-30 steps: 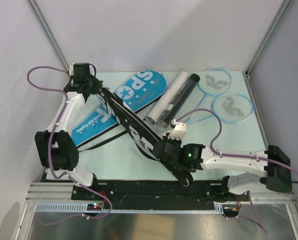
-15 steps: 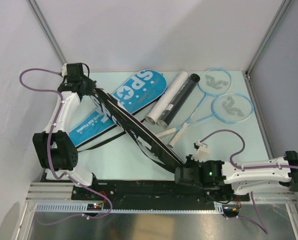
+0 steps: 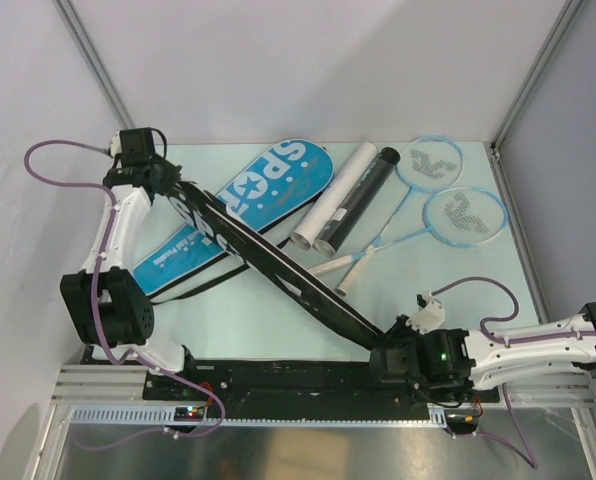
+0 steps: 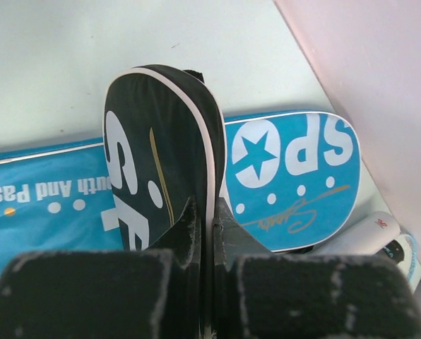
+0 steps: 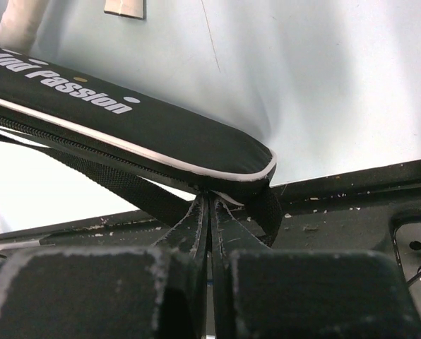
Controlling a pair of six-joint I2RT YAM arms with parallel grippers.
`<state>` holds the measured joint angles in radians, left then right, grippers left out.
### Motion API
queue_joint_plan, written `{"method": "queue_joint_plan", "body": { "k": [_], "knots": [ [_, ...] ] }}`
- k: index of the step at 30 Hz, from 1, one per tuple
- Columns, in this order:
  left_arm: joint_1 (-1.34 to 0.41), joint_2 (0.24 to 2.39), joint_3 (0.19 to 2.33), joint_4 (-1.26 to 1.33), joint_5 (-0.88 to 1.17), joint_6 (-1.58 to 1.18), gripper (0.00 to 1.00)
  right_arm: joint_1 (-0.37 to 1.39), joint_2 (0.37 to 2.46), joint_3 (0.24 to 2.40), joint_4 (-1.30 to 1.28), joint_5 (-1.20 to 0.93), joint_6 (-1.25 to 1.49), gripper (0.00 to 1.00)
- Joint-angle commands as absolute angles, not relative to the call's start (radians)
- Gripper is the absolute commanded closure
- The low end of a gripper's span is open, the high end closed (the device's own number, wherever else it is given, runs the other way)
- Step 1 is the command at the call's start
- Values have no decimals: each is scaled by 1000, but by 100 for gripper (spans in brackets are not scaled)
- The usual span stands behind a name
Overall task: Pack up the badminton gear
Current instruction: Zip the racket bag at the center of the board.
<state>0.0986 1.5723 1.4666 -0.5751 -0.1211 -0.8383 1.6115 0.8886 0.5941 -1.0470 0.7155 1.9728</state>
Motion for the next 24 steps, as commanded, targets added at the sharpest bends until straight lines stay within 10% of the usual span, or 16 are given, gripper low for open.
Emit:
{"method": "queue_joint_plan", "body": {
  "k": [1, 9, 16, 24],
  "knots": [
    [176, 1507, 1537, -434, -248, -770, 100, 1627, 876, 527, -1340, 690, 2104, 100],
    [202, 1485, 1518, -466, -202, -851, 100, 1640, 872, 518, -1226, 775, 1939, 99],
    [200, 1424, 1515, -466, -106, -806, 100, 1636, 811, 803, -1149, 937, 1409, 58],
    [194, 1307, 1411, -464, 12, -813, 100, 1427, 747, 845, -430, 725, 503, 22]
  ]
}}
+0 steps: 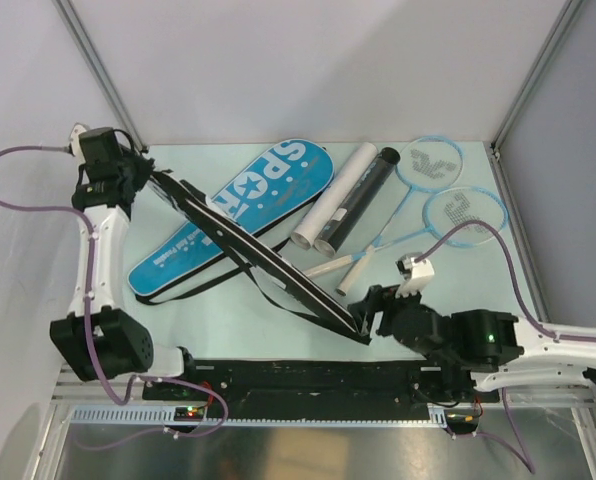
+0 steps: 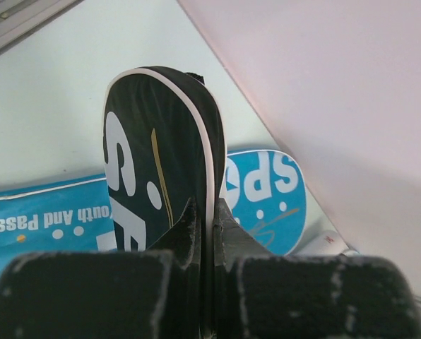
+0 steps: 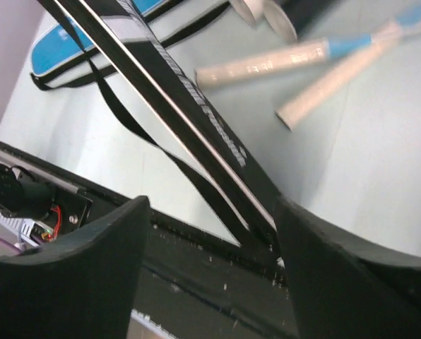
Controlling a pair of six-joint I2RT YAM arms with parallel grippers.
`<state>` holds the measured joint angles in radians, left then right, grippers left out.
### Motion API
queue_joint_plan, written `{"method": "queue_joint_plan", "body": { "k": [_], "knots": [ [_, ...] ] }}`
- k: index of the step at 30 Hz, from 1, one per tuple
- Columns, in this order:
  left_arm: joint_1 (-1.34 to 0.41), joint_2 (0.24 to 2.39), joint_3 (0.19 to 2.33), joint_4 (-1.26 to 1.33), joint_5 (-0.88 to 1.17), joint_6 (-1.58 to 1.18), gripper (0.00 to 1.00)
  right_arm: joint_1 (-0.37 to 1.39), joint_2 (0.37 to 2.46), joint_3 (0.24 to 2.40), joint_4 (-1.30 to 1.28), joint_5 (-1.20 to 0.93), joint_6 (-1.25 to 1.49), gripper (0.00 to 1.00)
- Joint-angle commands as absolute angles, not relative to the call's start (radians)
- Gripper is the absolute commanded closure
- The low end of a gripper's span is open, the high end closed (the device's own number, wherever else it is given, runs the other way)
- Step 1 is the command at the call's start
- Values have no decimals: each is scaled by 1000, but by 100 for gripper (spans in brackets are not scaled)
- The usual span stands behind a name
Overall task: Pack up the badminton gear
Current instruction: Zip the racket bag at the center of the board, then place the racket bag at the center of the board.
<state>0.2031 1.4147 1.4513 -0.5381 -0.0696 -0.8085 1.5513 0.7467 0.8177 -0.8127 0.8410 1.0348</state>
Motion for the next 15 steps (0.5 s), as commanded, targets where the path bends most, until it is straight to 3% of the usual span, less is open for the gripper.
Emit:
{"method": "queue_joint_plan", "body": {
  "k": [1, 4, 8, 15],
  "knots": [
    [188, 1289, 1395, -462, 24, -820, 100, 1376, 767, 844, -363, 643, 419, 19],
    [166, 1237, 1347, -462, 59, -840, 100, 1226, 869, 859, -194, 398, 272, 8],
    [114, 1162, 1298, -460, 40, -842, 100, 1137, 1072, 952, -114, 251, 165, 6],
    [17, 1110, 1306, -460, -70, -801, 100, 1150, 1414, 1199, -185, 269, 87, 9]
  ]
}}
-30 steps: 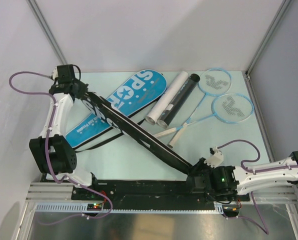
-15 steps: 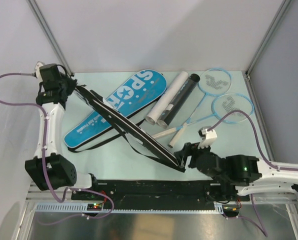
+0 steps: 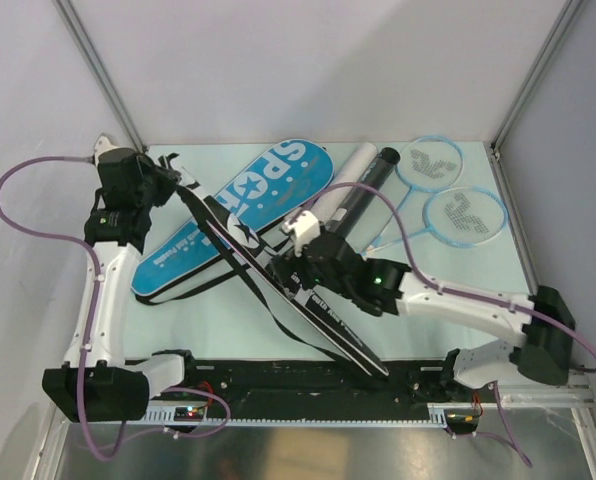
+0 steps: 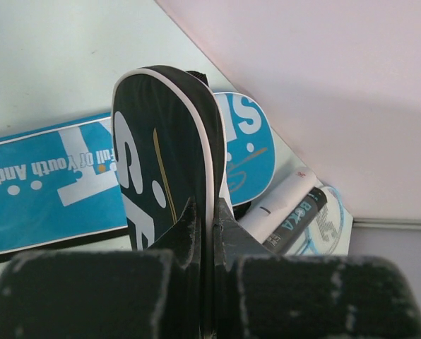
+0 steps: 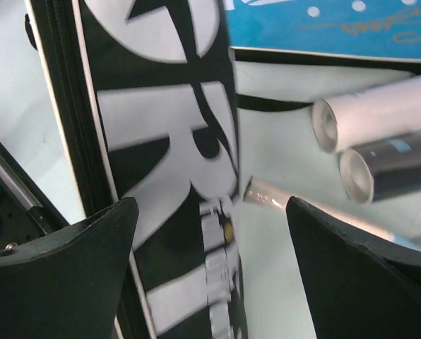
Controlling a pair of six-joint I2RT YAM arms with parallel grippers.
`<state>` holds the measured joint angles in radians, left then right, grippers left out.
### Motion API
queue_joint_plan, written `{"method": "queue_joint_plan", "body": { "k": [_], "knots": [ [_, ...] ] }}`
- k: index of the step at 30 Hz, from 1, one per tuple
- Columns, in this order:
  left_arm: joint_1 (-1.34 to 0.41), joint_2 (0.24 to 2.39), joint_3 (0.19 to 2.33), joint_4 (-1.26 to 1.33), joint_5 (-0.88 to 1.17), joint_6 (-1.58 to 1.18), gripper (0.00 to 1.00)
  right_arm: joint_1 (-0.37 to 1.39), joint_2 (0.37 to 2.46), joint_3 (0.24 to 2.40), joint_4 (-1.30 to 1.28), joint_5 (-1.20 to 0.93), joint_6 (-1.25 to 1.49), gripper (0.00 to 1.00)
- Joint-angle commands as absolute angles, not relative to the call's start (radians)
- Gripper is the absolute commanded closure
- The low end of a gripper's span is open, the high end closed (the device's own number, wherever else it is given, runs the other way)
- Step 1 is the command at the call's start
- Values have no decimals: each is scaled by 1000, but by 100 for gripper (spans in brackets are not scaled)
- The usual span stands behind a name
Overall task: Pack up the badminton gear
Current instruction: Place the racket bag at the center of the board.
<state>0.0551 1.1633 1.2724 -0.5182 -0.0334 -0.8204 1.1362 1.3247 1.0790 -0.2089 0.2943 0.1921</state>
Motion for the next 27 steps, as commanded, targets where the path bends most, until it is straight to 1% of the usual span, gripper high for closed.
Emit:
{"method": "queue_joint_plan", "body": {
  "k": [1, 4, 7, 10, 13, 17, 21, 27],
  "knots": [
    [13, 1116, 1318, -460, -82, -789, 100, 1156, 1440, 1212, -181, 282, 81, 9],
    [10, 1126, 1336, -460, -81, -779, 100, 1166, 1489, 1233, -154, 298, 84, 11],
    [-45, 1123, 1336, -460, -106, -760, 100, 1164, 1520, 1264, -158, 288, 111, 13],
    [-65, 1138, 1353, -460, -133, -702, 100, 1160, 1501, 1294, -198, 306, 167, 12],
    [-66, 1169, 1406, -461, -148, -568, 100, 1130, 1455, 1318, -265, 310, 232, 12],
    [-61, 1210, 1528, -494, -136, -323, 100, 1104, 1367, 1314, -352, 313, 270, 11],
    [-48, 1277, 1716, -610, -110, -150, 100, 1072, 1299, 1280, -414, 317, 290, 10],
    [-27, 1384, 1947, -733, -181, 97, 100, 998, 1228, 1220, -434, 264, 370, 10]
  ]
}}
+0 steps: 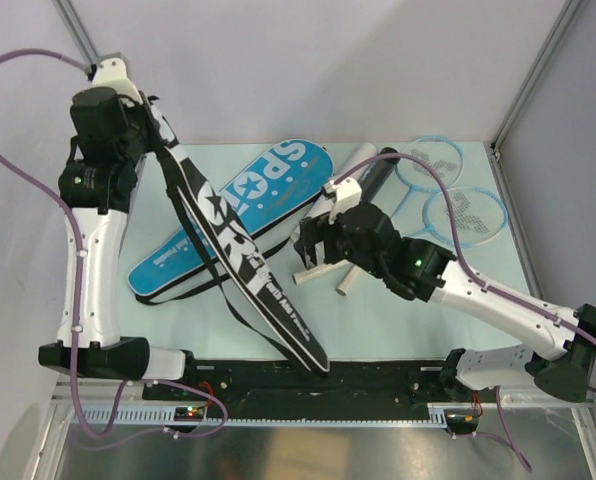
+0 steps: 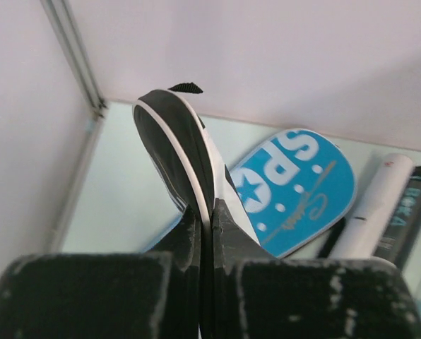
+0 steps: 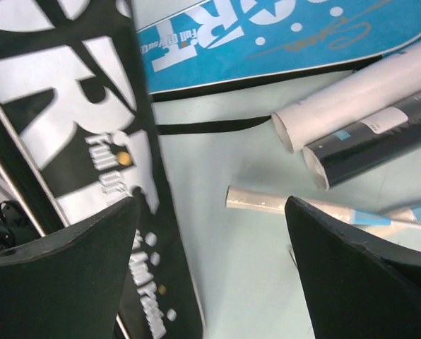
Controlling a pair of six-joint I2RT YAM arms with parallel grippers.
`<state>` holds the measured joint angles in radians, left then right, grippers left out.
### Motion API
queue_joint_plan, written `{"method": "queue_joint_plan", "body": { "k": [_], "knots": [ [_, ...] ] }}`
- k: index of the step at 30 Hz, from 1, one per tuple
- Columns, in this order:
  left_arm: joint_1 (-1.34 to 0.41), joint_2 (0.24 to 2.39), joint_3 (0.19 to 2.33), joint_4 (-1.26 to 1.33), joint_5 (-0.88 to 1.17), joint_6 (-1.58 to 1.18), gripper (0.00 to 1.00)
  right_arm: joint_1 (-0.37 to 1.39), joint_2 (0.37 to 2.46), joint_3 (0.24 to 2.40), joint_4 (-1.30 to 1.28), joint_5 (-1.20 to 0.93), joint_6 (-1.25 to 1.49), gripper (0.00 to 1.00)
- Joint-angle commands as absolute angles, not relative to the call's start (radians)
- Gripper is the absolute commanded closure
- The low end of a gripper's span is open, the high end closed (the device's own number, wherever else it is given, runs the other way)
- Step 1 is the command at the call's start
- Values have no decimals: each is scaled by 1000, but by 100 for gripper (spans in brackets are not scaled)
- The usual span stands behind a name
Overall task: Pack up the badminton gear
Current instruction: Place the racket bag at the center of the board.
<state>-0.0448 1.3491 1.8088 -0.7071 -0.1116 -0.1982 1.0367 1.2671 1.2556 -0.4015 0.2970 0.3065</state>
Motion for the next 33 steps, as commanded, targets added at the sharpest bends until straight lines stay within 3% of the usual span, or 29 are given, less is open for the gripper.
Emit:
{"method": "queue_joint_plan", "body": {
  "k": [1, 9, 14, 20, 26, 29, 33],
  "knots": [
    [-27, 1396, 1976, -736, -211, 134, 100, 988, 1224, 1209, -426, 251, 380, 10],
    [-22, 1542, 2164, -736, -331, 351, 100, 1034, 1330, 1092, -250, 100, 505, 15],
    [-20, 1777, 2318, -720, -430, 409, 100, 1060, 1501, 1088, -124, -61, 543, 27],
    [-26, 2014, 2467, -651, -474, 449, 71, 1054, 1702, 1120, 94, -207, 613, 34],
    [-34, 2146, 2460, -588, -435, 338, 42, 1015, 1901, 1215, 233, -288, 656, 35],
    [-48, 2177, 2422, -584, -387, 284, 33, 1002, 1986, 1281, 261, -317, 678, 35],
    [-72, 2121, 2296, -582, -338, 174, 29, 995, 2073, 1373, 276, -331, 701, 36]
  ]
}}
